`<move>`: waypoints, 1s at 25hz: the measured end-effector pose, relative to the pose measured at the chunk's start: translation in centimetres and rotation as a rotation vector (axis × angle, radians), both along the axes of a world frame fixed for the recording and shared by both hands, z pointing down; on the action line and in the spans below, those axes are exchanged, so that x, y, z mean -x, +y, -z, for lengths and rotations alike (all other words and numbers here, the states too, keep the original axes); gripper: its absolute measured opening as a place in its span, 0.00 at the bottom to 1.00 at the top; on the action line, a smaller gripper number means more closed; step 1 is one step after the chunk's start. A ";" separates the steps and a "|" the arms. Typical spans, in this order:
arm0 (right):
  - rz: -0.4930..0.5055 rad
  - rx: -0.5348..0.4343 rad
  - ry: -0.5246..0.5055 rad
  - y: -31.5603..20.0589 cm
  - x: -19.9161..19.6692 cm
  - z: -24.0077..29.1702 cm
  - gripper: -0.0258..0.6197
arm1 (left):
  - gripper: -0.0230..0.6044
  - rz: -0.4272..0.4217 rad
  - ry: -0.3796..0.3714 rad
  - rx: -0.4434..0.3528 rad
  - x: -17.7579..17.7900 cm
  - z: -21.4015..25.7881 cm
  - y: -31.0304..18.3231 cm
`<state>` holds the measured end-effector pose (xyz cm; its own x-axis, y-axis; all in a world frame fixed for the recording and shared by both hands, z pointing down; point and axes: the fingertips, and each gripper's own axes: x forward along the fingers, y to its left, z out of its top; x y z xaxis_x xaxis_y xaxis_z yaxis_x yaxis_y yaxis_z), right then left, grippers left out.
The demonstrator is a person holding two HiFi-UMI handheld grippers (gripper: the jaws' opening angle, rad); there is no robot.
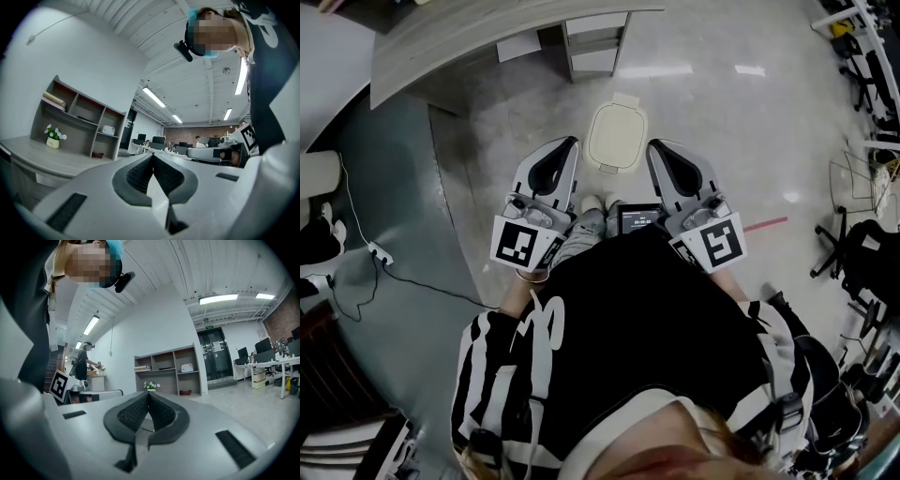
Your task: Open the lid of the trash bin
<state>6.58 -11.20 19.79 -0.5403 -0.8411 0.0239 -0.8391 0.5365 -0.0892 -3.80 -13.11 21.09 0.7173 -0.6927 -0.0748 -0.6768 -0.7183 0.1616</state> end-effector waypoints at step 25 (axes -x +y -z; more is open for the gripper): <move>0.167 0.084 0.093 -2.8 -0.6 -5.9 0.05 | 0.04 0.107 -0.015 0.027 -1.1 -4.8 -2.1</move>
<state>7.21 -14.04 25.66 -0.6643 -0.7330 0.1460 -0.7459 0.6628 -0.0660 -2.68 -15.20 25.85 0.6402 -0.7669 -0.0450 -0.7517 -0.6374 0.1693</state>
